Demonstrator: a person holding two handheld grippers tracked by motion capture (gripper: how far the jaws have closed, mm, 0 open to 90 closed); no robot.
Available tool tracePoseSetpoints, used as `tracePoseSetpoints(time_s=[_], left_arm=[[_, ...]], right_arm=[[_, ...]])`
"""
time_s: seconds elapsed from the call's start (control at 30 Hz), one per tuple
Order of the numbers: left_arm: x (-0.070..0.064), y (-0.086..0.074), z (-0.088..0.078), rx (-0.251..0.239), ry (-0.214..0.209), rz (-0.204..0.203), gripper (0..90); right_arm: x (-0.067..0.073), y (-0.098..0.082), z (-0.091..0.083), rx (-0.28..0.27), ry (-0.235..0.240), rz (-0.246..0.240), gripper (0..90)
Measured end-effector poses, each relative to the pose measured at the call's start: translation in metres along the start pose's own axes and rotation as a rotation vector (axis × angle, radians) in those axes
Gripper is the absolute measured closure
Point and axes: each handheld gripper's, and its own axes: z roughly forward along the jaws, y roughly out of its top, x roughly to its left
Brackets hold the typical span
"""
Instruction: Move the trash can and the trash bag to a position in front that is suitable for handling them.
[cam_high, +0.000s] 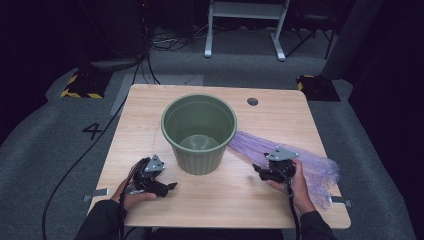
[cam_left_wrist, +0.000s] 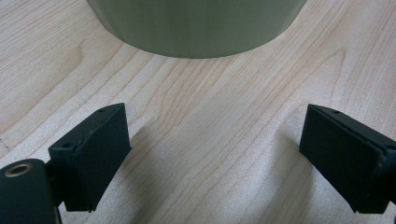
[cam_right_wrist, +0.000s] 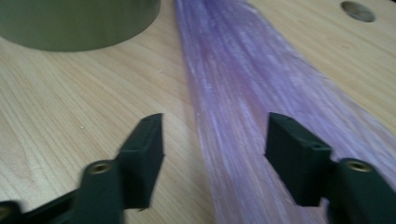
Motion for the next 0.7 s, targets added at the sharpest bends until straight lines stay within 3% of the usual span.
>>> tracePoseSetpoints(time_s=[0.17,0.37,0.43,0.6,0.7], left_arm=[[0.0,0.0,0.0,0.0,0.0,0.0,8.2],[0.0,0.0,0.0,0.0,-0.001,0.001,8.2],[0.0,0.0,0.0,0.001,-0.002,0.003,8.2],[0.001,0.0,0.001,-0.001,-0.007,0.007,8.1],[0.001,0.001,0.001,0.0,-0.01,0.009,8.0]], right_arm=[[-0.01,-0.006,0.011,0.038,-0.024,0.05,17.2],[-0.021,-0.01,0.023,0.051,-0.037,0.106,17.8],[-0.025,-0.011,0.024,0.05,-0.04,0.101,17.9],[-0.035,-0.012,0.03,0.038,0.001,0.151,16.7],[-0.038,-0.013,0.033,0.04,0.002,0.155,20.0]])
